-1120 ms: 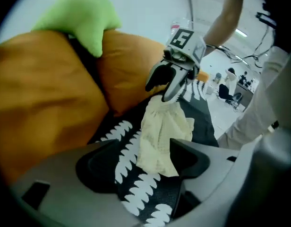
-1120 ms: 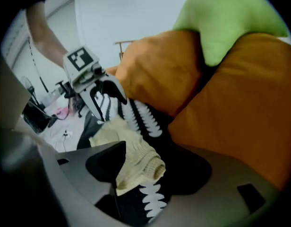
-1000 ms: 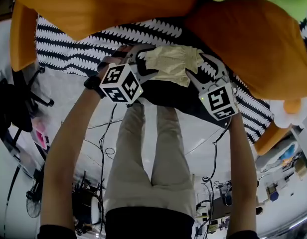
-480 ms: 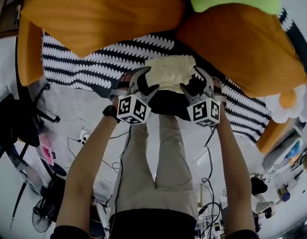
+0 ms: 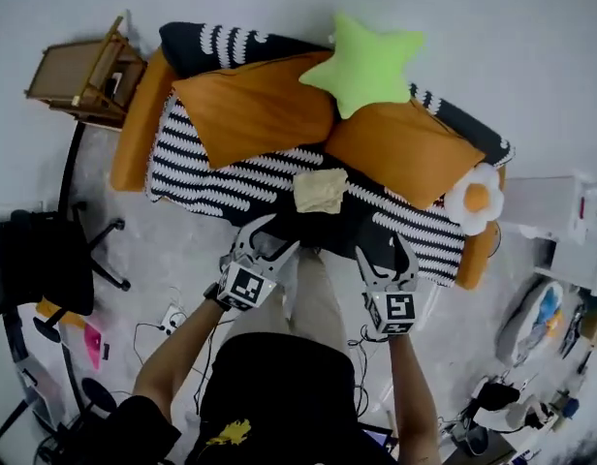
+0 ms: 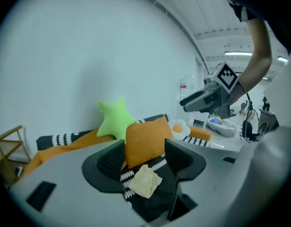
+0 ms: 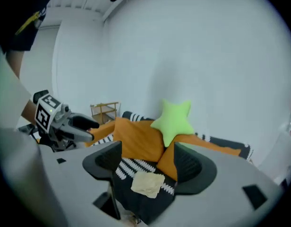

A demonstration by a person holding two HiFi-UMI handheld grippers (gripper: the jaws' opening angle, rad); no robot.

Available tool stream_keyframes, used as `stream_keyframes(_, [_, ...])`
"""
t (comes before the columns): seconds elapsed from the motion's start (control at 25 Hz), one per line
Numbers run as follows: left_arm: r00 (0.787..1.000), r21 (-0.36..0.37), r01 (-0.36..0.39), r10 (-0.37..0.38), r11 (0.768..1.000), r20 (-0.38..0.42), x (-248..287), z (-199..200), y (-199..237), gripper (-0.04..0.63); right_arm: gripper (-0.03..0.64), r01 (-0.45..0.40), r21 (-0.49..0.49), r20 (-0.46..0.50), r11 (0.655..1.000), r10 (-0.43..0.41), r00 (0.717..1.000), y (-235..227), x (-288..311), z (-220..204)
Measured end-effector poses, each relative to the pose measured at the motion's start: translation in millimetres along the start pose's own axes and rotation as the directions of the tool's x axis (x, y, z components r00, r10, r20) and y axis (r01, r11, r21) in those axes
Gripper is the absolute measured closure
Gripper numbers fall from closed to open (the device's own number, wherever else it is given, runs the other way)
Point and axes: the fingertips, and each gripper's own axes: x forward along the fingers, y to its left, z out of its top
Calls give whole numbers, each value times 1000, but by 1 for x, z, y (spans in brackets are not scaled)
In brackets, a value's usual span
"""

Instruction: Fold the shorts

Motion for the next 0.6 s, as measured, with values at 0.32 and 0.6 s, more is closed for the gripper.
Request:
stream_keyframes(0.32, [972, 116, -20, -7, 993, 233, -151, 171, -40, 339, 258, 29, 285, 356, 958, -134, 925, 61, -182, 136])
stream_keyframes(0.6, [917, 190, -152, 66, 970, 394, -213, 223, -50, 348, 282, 26, 106, 373, 994, -64, 926, 91, -227, 131])
